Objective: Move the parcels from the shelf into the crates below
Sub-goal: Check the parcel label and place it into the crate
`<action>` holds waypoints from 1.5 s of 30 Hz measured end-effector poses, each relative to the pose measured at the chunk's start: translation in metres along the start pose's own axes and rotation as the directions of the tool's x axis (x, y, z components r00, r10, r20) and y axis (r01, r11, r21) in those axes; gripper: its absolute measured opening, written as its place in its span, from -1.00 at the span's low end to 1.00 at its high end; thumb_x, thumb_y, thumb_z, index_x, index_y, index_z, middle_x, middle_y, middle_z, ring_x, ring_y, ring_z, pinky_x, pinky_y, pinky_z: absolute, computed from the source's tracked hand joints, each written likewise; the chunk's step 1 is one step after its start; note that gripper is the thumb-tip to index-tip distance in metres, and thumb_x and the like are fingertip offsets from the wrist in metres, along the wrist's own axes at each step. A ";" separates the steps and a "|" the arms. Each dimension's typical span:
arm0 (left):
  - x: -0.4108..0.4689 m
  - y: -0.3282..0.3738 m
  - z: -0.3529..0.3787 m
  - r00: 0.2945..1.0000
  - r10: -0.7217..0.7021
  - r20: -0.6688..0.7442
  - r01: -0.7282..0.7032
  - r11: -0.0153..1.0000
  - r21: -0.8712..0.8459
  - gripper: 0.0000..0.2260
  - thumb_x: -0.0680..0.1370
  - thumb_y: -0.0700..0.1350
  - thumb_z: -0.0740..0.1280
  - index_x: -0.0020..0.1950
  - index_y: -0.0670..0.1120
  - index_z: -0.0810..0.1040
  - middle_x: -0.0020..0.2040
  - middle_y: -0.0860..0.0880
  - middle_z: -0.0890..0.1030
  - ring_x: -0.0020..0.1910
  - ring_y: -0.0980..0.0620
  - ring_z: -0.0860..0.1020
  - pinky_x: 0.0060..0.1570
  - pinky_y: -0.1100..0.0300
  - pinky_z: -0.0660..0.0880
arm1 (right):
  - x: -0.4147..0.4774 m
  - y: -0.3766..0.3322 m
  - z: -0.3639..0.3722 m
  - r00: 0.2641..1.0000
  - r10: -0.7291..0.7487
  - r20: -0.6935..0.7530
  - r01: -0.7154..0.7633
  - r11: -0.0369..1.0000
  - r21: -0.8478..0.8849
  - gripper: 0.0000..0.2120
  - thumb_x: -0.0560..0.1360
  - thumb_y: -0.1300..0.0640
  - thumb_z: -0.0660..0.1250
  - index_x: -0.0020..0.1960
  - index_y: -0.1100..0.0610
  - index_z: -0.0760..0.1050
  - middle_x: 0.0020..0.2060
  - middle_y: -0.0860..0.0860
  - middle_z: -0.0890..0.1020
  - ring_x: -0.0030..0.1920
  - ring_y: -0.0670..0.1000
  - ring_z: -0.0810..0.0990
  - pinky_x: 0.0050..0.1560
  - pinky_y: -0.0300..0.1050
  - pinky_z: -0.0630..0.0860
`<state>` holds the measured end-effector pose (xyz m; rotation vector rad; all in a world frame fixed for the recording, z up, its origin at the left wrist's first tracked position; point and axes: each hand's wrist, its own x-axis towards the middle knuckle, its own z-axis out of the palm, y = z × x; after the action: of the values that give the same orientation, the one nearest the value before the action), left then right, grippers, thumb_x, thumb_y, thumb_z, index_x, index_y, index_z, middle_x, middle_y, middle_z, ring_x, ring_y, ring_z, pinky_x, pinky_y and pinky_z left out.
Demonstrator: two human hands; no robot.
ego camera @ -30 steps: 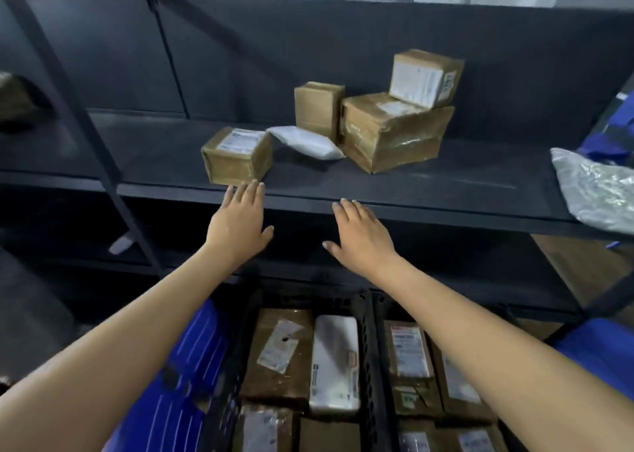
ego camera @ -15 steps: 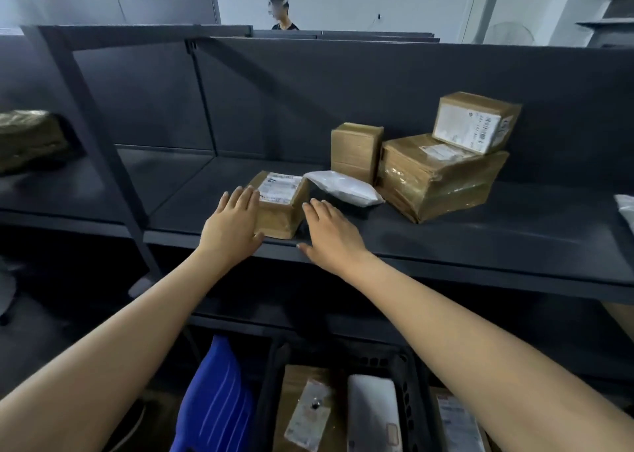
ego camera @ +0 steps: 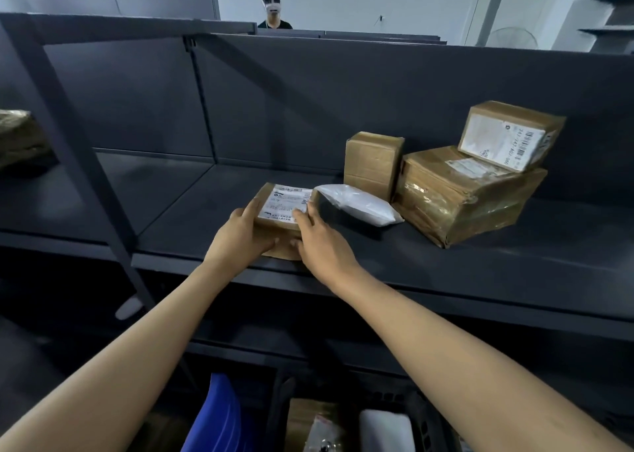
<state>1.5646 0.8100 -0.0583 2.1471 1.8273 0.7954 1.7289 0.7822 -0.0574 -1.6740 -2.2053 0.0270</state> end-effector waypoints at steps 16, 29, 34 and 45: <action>-0.087 0.034 -0.021 0.985 -0.016 -0.171 -0.036 0.954 -0.297 -0.30 0.44 0.08 0.42 0.50 0.04 0.19 0.27 0.14 0.48 0.16 0.16 0.50 0.05 0.37 0.39 | -0.065 0.009 -0.034 0.906 -0.211 -0.367 0.258 0.962 0.085 -0.66 0.52 0.29 0.31 0.29 0.32 0.48 0.31 0.21 0.50 0.24 0.14 0.56 0.06 0.08 0.61; -0.141 0.114 -0.035 0.917 -0.058 0.395 0.397 0.231 -0.888 -0.61 0.30 0.22 0.39 0.02 0.06 0.70 0.07 0.01 0.69 0.00 0.10 0.67 -0.19 0.24 0.59 | -0.174 0.035 -0.099 0.727 -0.380 -0.572 0.360 0.920 -0.155 -0.69 0.52 0.30 0.31 0.26 0.32 0.51 0.27 0.20 0.53 0.23 0.07 0.57 0.07 -0.11 0.61; -0.162 0.140 -0.021 0.933 -0.009 0.361 0.355 0.200 -0.913 -0.66 0.34 0.16 0.39 0.01 0.02 0.70 0.05 -0.04 0.70 -0.03 0.08 0.68 -0.25 0.29 0.58 | -0.213 0.051 -0.120 0.878 -0.157 -0.453 0.269 0.944 0.193 -0.38 0.49 -0.11 0.32 0.45 0.15 0.32 0.45 -0.02 0.33 0.39 -0.14 0.37 0.28 -0.29 0.42; -0.206 0.184 0.007 0.949 0.084 0.304 0.278 0.231 -0.932 -0.63 0.41 0.09 0.39 0.15 -0.03 0.63 0.11 -0.06 0.68 0.09 0.00 0.64 -0.10 0.31 0.56 | -0.253 0.083 -0.136 0.938 0.262 0.226 -0.279 0.190 0.941 -0.46 0.29 -0.28 0.36 0.20 -0.09 0.56 0.05 -0.06 0.69 0.08 -0.07 0.65 0.11 -0.09 0.56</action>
<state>1.7065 0.5754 -0.0285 1.1344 0.7799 1.0879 1.9041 0.5429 -0.0206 -1.1660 -1.1971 1.2656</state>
